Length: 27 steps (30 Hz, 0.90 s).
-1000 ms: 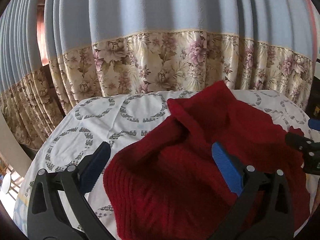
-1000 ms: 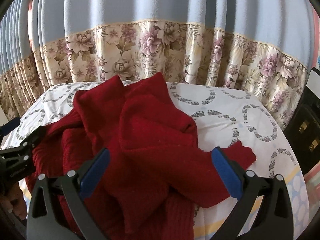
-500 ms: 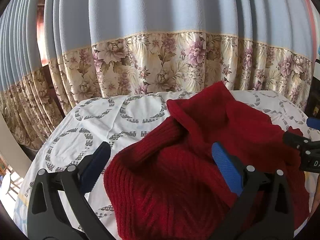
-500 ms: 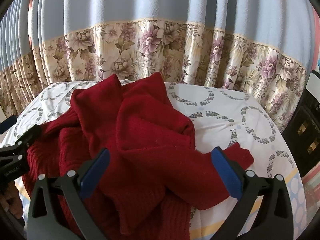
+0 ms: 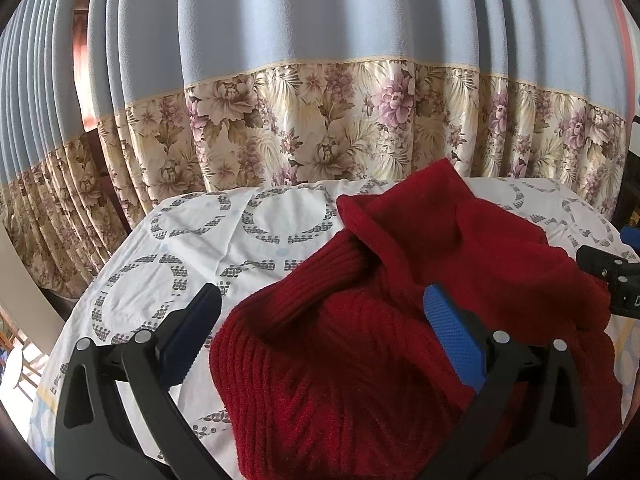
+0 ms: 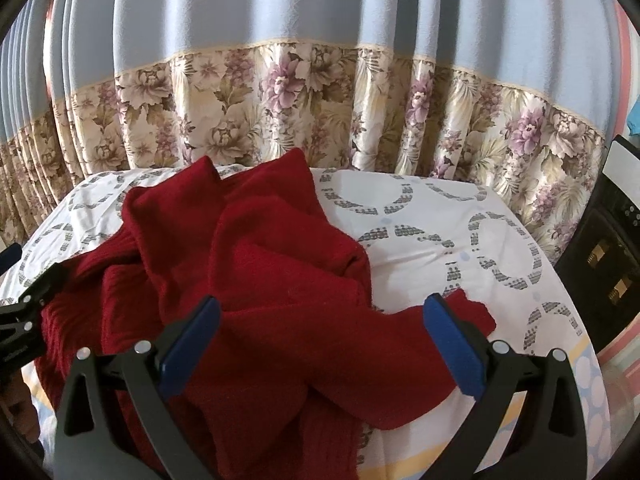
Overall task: Fold small clothes
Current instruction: 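Move both grippers over the crumpled red sweater toward its body, then grasp the red sweater with both grippers and lift it off the sheet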
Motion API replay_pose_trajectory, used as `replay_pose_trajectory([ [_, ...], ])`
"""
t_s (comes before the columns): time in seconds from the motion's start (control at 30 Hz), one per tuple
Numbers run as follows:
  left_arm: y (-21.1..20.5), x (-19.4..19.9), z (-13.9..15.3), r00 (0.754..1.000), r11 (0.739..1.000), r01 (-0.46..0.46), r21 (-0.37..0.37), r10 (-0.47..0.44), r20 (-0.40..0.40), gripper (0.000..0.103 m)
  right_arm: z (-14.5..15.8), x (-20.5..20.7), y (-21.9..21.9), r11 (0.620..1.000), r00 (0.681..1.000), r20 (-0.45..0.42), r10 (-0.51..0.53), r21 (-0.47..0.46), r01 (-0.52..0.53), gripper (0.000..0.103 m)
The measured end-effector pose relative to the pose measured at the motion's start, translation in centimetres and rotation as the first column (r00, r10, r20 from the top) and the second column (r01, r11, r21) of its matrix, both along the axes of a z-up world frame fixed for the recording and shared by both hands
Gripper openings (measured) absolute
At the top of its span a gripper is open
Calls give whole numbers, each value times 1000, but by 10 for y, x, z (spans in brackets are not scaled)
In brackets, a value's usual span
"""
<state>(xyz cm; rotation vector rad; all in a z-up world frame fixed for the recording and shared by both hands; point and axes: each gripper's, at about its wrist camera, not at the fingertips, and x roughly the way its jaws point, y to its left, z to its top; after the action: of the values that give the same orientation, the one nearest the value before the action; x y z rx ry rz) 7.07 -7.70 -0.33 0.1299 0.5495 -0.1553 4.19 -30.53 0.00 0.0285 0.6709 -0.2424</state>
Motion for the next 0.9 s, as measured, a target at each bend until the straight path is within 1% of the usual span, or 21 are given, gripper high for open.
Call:
replay_pose_trajectory([
  [0.2, 1, 7, -2, 1000, 1000, -1, -8, 1, -12, 100, -1, 2, -2, 1000, 1000, -5, 16, 11, -16, 102],
  [0.3, 1, 20, 3, 999, 999, -4, -37, 3, -38, 100, -1, 4, -4, 1000, 1000, 3, 23, 11, -23, 102],
  [0.4, -3, 29, 7, 998, 999, 3, -46, -6, -56, 100, -2, 5, -11, 1000, 1000, 13, 19, 18, -19, 102],
  [0.57, -23, 42, 14, 998, 999, 18, -28, -19, -54, 100, -2, 8, -21, 1000, 1000, 11, -4, 19, 4, 102],
  [0.7, -48, 58, 11, 998, 1000, 29, -4, -29, -60, 100, 0, 10, -28, 1000, 1000, 16, -18, 7, 18, 102],
  [0.77, -57, 63, 12, 997, 999, 32, -6, -32, -67, 100, 1, 12, -35, 1000, 999, 16, -29, 7, 29, 102],
  [0.83, -70, 68, 11, 996, 998, 53, -13, -54, -74, 100, 1, 15, -42, 999, 999, 14, -41, 10, 40, 102],
  [0.9, -82, 74, 8, 995, 998, 65, 6, -64, -74, 100, 0, 17, -49, 999, 999, 8, -47, 13, 47, 102],
])
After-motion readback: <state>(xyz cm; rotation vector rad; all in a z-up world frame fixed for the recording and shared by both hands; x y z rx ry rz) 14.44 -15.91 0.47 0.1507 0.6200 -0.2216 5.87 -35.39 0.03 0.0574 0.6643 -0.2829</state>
